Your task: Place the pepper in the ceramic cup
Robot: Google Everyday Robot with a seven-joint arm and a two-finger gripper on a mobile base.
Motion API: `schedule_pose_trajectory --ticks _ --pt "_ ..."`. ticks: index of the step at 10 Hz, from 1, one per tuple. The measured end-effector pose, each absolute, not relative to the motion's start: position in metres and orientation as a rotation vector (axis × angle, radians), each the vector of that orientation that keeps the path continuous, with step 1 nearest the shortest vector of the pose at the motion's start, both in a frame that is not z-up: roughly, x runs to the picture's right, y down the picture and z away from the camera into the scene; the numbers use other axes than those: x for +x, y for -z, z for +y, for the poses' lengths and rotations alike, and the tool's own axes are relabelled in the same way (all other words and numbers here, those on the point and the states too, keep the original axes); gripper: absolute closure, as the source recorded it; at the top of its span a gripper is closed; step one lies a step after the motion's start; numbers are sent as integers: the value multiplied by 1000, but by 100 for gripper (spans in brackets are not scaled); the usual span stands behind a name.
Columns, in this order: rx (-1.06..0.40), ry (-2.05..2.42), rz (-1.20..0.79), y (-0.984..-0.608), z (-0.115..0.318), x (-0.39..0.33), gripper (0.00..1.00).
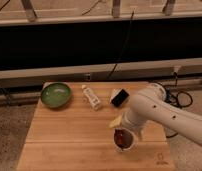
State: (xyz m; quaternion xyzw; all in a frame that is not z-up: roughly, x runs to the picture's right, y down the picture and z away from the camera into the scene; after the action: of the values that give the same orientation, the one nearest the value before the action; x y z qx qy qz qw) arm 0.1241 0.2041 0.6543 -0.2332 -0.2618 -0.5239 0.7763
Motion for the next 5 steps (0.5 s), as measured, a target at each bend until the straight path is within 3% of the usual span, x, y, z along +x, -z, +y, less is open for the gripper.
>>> schedule_pose_trajectory --ticks 5 --pt "-500 1127 -556 -642 186 127 20"
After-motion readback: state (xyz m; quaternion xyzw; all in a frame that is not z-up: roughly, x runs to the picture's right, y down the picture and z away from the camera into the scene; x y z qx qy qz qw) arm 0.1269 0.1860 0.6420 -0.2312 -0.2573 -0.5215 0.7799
